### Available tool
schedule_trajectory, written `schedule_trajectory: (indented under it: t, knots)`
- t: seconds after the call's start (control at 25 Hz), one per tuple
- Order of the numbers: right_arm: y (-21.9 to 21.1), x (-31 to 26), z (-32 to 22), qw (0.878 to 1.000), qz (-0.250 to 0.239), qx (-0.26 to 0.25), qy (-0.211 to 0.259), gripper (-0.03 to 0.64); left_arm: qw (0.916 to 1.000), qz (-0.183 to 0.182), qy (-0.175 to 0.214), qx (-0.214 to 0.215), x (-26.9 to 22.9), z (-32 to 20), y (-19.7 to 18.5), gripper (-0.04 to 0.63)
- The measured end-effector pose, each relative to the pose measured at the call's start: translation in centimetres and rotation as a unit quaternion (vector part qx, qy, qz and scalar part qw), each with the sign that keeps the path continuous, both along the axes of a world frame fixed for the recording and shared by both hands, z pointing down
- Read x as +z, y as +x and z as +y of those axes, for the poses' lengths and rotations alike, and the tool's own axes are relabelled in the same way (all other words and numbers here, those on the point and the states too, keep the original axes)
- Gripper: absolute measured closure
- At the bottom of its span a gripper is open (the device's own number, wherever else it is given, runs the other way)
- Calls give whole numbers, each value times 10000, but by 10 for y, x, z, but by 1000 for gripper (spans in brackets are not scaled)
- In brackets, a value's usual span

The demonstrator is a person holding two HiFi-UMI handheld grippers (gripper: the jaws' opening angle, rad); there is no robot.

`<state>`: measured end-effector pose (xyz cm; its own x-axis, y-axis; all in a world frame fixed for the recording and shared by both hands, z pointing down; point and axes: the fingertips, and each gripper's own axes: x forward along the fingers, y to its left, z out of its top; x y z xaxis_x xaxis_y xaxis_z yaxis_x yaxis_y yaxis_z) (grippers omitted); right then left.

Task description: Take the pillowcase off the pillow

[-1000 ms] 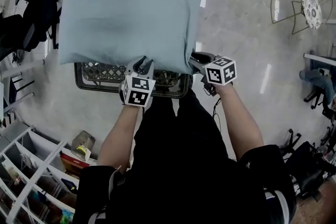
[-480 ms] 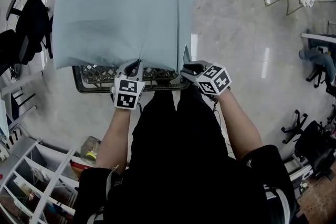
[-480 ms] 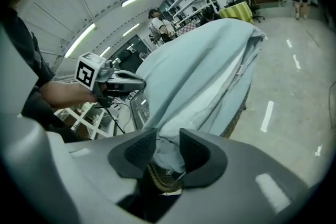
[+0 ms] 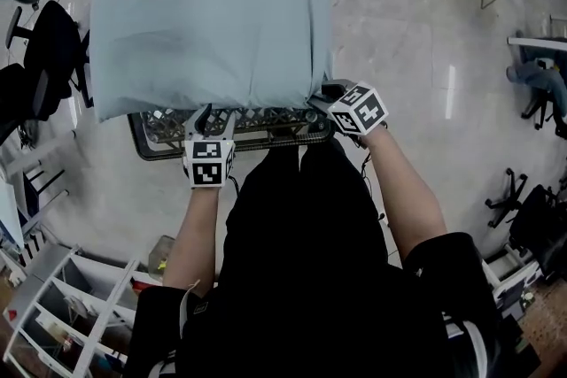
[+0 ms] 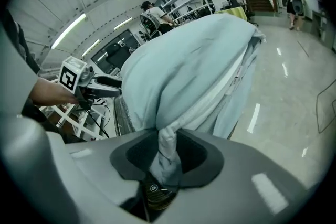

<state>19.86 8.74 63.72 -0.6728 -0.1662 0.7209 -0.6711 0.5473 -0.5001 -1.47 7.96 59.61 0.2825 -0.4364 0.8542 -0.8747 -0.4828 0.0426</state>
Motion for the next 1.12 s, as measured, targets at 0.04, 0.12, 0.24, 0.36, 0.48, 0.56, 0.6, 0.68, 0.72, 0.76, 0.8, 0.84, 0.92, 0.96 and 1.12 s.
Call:
schedule_trajectory:
  t: [0.04,0.12,0.24,0.36,0.48,0.56,0.6,0.68,0.72,0.76,0.8,0.84,0.92,0.96,1.12]
  knots:
    - [3,-3,-2,10000,-22,51,38,514,9999,-114,-69,-91,7,-2,-4,393]
    - [11,-12,-4,9995,-243,218,7,558,9992,-303,-175,-200,18,-6,-9,404]
    - [17,-28,-6,9968,-690,387,-74,574,9987,-387,-231,-237,20,-12,-10,479]
    - [22,-42,-14,9953,-929,271,-26,575,9988,-393,-166,-250,14,-15,-14,584]
    - [28,-50,-22,9942,-1073,88,-39,578,9981,-488,-66,-375,3,-16,-25,589]
    - [33,-52,-26,9933,-1156,-1,-96,578,9969,-365,-49,-693,-3,-19,-38,591]
    - [33,-53,-27,9926,-1205,-54,-126,578,9961,-246,-79,-839,-5,-20,-44,590]
    - [32,-56,-28,9913,-1291,-188,-170,580,9956,-120,-113,-925,-8,-21,-49,589]
    - [32,-57,-29,9906,-1335,-242,-184,580,9957,-141,-83,-912,-10,-23,-50,589]
    - [34,-59,-30,9899,-1381,-266,-190,580,9952,-208,-24,-957,-13,-25,-53,589]
    - [38,-60,-33,9895,-1409,-255,-186,580,9931,-327,63,-1128,-17,-27,-61,589]
    - [45,-60,-36,9897,-1405,-205,-175,584,9885,-471,168,-1428,-22,-29,-78,592]
    - [61,-59,-44,9906,-1355,-49,-176,584,9781,-523,345,-1985,-35,-31,-116,592]
    - [66,-58,-48,9908,-1338,-10,-186,586,9778,-446,421,-2003,-42,-33,-123,592]
    - [57,-64,-49,9914,-1279,-218,-184,581,9963,-90,732,-431,-62,-44,-28,591]
